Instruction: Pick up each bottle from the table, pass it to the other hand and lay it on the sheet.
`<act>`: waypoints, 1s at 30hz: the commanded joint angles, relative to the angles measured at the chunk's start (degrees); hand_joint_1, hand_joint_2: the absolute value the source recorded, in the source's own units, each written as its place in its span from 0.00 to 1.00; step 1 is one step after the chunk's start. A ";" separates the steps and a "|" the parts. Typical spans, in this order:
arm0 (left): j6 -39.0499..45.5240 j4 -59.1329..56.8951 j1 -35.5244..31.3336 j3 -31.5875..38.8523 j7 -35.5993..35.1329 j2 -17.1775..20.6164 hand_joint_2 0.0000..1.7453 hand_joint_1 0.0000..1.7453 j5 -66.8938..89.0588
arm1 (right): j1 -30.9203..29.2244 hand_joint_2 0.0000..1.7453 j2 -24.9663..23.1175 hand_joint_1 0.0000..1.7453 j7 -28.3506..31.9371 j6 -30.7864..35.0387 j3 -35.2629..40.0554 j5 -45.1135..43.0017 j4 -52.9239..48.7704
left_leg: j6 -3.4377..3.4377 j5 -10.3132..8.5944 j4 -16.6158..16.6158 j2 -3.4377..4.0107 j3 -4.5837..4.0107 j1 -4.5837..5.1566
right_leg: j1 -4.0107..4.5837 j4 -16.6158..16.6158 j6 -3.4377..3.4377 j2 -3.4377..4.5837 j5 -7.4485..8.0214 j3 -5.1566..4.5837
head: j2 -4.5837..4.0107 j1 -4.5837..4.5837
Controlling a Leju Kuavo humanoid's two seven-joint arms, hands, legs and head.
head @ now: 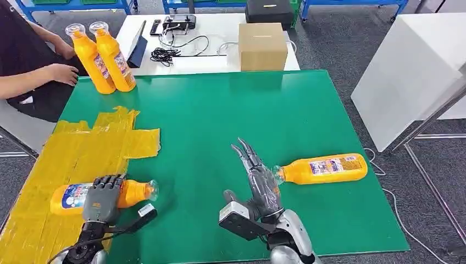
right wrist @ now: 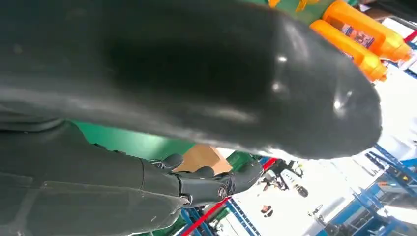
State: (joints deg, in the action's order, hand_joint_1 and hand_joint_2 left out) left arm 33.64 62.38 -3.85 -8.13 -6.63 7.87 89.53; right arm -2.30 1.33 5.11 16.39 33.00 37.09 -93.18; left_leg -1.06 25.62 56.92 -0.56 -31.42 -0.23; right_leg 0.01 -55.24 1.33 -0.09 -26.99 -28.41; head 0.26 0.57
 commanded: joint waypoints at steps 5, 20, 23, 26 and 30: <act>5.22 -0.14 1.31 0.30 -1.27 -1.18 0.00 0.00 -0.02 | 0.94 0.00 1.22 0.00 -0.60 0.59 -2.14 1.09 -0.20 | 0.01 -0.01 -0.03 0.05 0.03 0.01 | -0.04 0.02 0.04 0.03 0.00 0.03 | 0.00 0.02; -16.55 34.78 14.60 10.08 33.92 -18.59 0.00 0.00 -80.83 | 16.50 1.00 11.72 0.00 -8.91 5.89 -7.19 12.54 -10.81 | -0.01 0.08 0.11 -0.19 -0.47 0.01 | -0.02 0.06 0.09 -0.23 -0.08 -0.34 | 0.00 0.00; -20.52 45.93 22.58 5.37 36.63 -21.64 0.00 0.00 -88.17 | 27.25 1.00 17.70 0.00 -15.70 10.54 -14.70 18.25 -18.55 | -0.08 0.21 0.22 -0.39 -0.47 0.03 | -0.04 0.05 0.14 -0.41 -0.23 -0.28 | 0.00 -0.02; -19.89 47.50 23.86 0.01 36.22 -20.02 0.00 0.00 -91.88 | 32.45 1.00 18.79 0.00 -18.06 8.18 -24.08 19.58 -22.17 | -0.18 0.41 0.31 -0.29 -0.50 0.07 | -0.09 0.02 0.22 -0.32 -0.34 -0.27 | 0.00 0.02; -19.25 44.07 22.62 -0.72 34.92 -18.51 0.00 0.00 -95.25 | 33.68 1.00 15.53 0.00 -13.68 0.90 -39.17 17.23 -20.54 | -0.22 0.26 0.13 -0.21 -0.67 0.19 | -0.19 0.04 0.11 -0.24 -0.11 -0.58 | 0.00 0.00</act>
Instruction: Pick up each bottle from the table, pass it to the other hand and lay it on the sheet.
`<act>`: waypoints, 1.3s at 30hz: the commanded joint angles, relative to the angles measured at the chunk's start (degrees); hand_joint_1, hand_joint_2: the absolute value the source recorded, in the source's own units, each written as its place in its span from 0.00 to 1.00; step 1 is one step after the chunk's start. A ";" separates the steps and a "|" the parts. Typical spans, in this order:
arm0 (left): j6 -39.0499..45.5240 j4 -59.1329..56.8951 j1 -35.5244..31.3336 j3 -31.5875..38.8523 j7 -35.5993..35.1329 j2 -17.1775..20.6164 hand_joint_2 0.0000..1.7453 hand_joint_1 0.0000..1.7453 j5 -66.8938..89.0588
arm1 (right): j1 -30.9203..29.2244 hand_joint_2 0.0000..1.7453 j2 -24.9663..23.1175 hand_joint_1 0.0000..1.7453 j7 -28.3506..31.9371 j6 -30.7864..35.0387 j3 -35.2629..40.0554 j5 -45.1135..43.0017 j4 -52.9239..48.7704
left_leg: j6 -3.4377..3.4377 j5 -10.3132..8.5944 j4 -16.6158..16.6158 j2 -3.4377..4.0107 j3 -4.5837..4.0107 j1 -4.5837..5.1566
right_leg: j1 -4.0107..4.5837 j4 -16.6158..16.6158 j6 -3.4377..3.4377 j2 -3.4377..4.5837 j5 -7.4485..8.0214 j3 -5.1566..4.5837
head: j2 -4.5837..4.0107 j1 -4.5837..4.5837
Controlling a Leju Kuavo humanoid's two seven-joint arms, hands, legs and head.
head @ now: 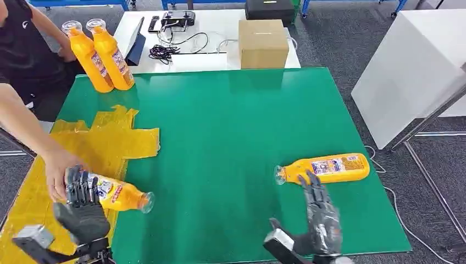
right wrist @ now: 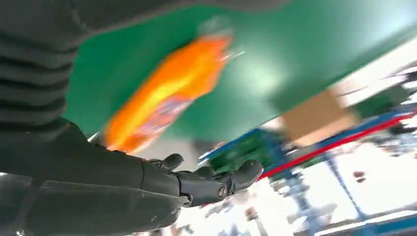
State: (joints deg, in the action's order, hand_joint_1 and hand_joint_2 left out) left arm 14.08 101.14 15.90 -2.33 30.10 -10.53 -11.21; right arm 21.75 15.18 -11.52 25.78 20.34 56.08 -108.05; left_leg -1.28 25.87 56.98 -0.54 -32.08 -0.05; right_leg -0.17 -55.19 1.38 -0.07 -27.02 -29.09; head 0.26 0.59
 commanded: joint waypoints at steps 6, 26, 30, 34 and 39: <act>-1.95 5.21 3.41 -4.80 -0.91 -0.91 0.00 0.00 5.72 | 7.72 1.00 -4.93 0.00 10.28 -14.75 -37.45 0.72 -4.34 | 0.05 0.00 -0.02 0.01 0.20 0.00 | -0.02 0.06 0.00 -0.06 0.01 0.18 | 0.00 -0.04; -5.19 5.77 1.52 -7.04 -2.51 0.10 0.00 0.00 2.45 | -10.46 1.00 3.76 0.00 8.42 -23.63 -30.80 6.21 15.86 | 0.04 -0.04 -0.12 0.52 0.52 -0.12 | 0.14 0.25 0.04 0.40 0.19 0.43 | 0.00 -0.02; -5.85 5.78 1.36 -7.10 -3.25 0.24 0.00 0.00 1.41 | -12.03 1.00 5.03 0.00 6.68 -23.25 -26.92 6.78 17.53 | 0.02 -0.06 -0.07 0.32 0.43 -0.08 | 0.12 0.12 0.01 0.24 0.12 0.39 | 0.00 -0.04; -5.68 6.31 1.26 -6.64 -2.94 0.13 0.00 0.00 1.18 | -13.46 1.00 5.78 0.00 6.19 -23.30 -24.35 6.58 19.12 | 0.04 -0.06 -0.08 0.24 0.45 -0.11 | 0.14 0.17 0.01 0.16 0.11 0.42 | 0.00 -0.04; -5.70 6.74 0.98 -6.08 -2.86 0.11 0.00 0.00 0.79 | -16.55 1.00 6.35 0.00 5.70 -23.59 -21.91 6.77 22.07 | 0.00 -0.07 -0.06 0.28 0.38 -0.07 | 0.12 0.09 0.02 0.20 0.10 0.35 | 0.00 -0.07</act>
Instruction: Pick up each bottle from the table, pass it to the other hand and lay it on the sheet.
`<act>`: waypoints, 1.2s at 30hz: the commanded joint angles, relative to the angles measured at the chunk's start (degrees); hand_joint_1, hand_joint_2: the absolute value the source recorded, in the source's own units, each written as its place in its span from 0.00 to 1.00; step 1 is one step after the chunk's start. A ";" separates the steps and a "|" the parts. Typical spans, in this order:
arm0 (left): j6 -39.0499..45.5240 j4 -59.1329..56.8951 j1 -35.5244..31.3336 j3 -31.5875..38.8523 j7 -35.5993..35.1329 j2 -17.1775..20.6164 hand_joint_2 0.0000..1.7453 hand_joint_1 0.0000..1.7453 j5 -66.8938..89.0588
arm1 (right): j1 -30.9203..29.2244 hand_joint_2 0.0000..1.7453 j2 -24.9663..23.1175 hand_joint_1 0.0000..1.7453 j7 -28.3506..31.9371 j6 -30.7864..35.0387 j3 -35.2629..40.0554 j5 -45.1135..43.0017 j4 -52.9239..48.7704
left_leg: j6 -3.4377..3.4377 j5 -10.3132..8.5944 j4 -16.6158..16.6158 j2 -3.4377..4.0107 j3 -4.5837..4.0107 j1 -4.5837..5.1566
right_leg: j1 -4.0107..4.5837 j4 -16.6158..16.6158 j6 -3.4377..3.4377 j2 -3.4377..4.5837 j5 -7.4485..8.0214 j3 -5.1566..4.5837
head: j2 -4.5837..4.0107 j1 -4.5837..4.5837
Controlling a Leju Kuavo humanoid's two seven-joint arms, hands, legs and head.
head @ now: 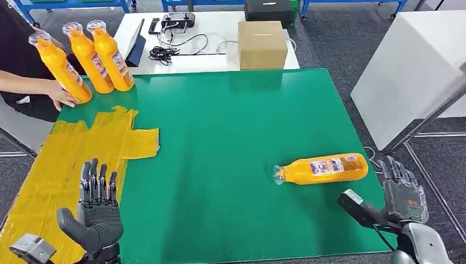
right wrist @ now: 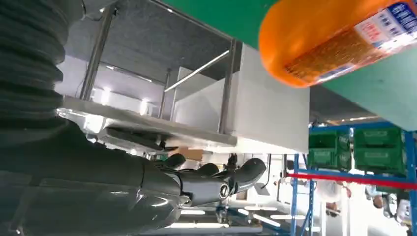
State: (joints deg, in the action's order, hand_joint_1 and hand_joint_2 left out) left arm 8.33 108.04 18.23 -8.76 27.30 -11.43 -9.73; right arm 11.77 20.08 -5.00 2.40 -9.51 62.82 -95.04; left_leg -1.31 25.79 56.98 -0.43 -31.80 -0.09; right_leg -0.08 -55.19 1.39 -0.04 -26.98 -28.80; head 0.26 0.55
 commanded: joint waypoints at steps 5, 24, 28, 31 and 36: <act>-0.26 -0.46 -1.71 0.46 -0.12 1.07 0.00 0.00 -1.12 | -8.76 1.00 1.79 0.00 -0.87 -0.42 9.70 0.10 11.14 | 0.03 0.00 -0.05 0.07 0.08 -0.03 | 0.02 0.09 0.01 0.07 0.05 0.06 | 0.00 0.00; -0.97 -0.71 -3.55 2.30 0.21 1.66 0.00 0.00 -3.76 | -24.08 1.00 8.91 0.00 0.25 -5.73 19.13 -1.40 28.70 | 0.01 -0.01 -0.02 0.15 0.05 0.01 | -0.03 0.05 0.02 0.16 0.06 0.02 | 0.00 0.00; -0.92 -0.75 -3.64 2.32 0.12 1.72 0.00 0.00 -4.52 | -26.97 1.00 9.16 0.00 1.11 -6.53 21.62 -1.77 32.11 | 0.03 -0.02 -0.05 0.25 0.09 -0.03 | 0.01 0.12 0.03 0.23 0.11 0.07 | 0.00 0.00; -1.31 -0.86 -3.67 2.40 0.13 1.75 0.00 0.00 -5.22 | -28.89 1.00 8.74 0.00 1.58 -6.77 23.33 -1.84 34.53 | 0.02 -0.04 -0.07 0.17 0.11 -0.04 | 0.03 0.16 0.02 0.16 0.10 0.11 | 0.00 0.00; -1.36 -0.95 -3.82 2.31 0.12 1.71 0.00 0.00 -5.30 | -29.95 1.00 8.13 0.00 1.61 -6.90 23.98 -1.81 35.36 | 0.02 -0.02 -0.06 0.16 0.12 -0.02 | 0.00 0.11 0.02 0.15 0.06 0.10 | 0.00 -0.02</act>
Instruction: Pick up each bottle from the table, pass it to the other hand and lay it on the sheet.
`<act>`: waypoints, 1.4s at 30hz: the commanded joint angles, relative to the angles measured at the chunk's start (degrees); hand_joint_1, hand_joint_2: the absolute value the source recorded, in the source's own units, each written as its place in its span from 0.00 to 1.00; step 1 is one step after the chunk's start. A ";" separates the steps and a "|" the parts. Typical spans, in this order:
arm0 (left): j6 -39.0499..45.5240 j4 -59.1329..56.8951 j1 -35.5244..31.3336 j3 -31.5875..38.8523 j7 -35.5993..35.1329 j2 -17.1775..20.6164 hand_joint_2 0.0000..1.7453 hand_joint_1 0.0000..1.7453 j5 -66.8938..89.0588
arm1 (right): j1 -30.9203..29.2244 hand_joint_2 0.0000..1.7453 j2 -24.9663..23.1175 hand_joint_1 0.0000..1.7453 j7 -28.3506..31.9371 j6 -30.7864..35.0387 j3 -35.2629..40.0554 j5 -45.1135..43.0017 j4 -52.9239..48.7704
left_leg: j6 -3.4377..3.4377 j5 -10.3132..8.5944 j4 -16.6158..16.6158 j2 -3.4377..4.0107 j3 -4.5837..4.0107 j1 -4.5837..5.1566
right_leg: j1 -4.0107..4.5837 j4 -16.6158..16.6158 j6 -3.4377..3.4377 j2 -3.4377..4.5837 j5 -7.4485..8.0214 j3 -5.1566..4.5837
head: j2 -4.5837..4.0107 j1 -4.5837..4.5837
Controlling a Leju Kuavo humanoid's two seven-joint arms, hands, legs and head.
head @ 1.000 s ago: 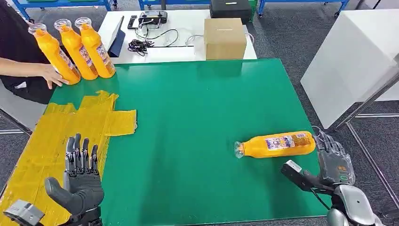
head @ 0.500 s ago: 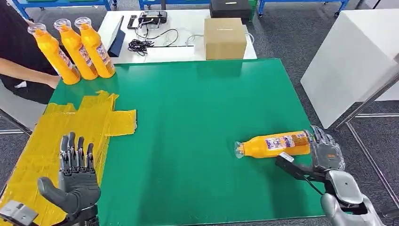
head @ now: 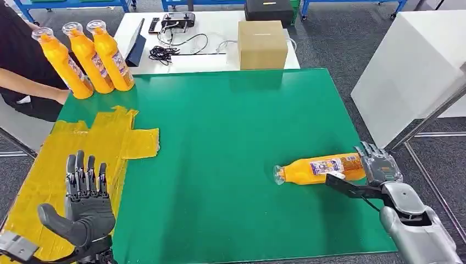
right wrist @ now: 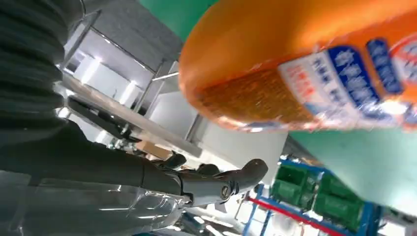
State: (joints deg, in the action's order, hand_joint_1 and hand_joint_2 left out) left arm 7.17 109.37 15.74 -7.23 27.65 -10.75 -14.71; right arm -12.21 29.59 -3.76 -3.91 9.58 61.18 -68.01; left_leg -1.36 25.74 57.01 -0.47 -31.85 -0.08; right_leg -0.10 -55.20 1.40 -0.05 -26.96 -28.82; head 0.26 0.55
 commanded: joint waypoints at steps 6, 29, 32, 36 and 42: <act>-0.49 -2.48 -1.49 0.67 -0.30 1.13 0.00 0.00 -0.78 | -7.70 1.00 -2.08 0.00 0.87 -0.27 6.20 -0.12 10.58 | 0.04 0.01 -0.06 0.15 0.09 -0.01 | 0.01 0.08 0.01 0.14 0.05 0.06 | 0.00 0.00; -0.08 -3.31 -2.49 0.59 -0.66 1.58 0.00 0.00 -2.67 | -10.58 1.00 -4.12 0.00 6.14 -1.57 19.21 -3.15 17.35 | 0.07 -0.08 -0.13 0.18 0.37 -0.06 | 0.07 0.17 0.00 0.09 0.12 0.33 | 0.00 0.02; -0.18 -3.35 -2.38 0.59 -0.61 1.61 0.00 0.00 -2.75 | -10.52 1.00 -3.98 0.00 6.18 -1.52 19.19 -3.27 17.40 | 0.04 -0.03 -0.09 0.19 0.58 -0.03 | 0.03 0.11 0.00 0.07 0.06 0.49 | 0.00 0.00; -0.16 -3.11 -3.00 0.42 -0.57 1.64 0.00 0.00 -2.85 | -10.93 1.00 -4.27 1.00 6.60 -2.62 20.15 -4.46 16.64 | 0.06 -0.06 -0.12 0.24 0.68 -0.04 | 0.04 0.15 0.00 0.10 0.10 0.60 | 0.00 0.00; -0.08 -3.31 -2.75 0.59 -0.29 1.88 0.00 0.00 -3.02 | -9.01 1.00 -1.78 1.00 6.08 -4.20 20.38 -8.75 13.76 | 0.09 -0.16 -0.11 0.23 0.50 -0.06 | 0.06 0.15 0.01 0.08 0.21 0.41 | 0.00 -0.02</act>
State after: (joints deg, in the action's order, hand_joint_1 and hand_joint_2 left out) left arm 7.08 109.07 14.21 -6.75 27.28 -10.12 -17.40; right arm -22.94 26.91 2.43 -6.27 26.71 55.69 -54.75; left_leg -1.36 25.75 57.00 -0.21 -31.02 -0.10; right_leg -0.08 -55.19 1.43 0.12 -26.90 -28.17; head 0.26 0.52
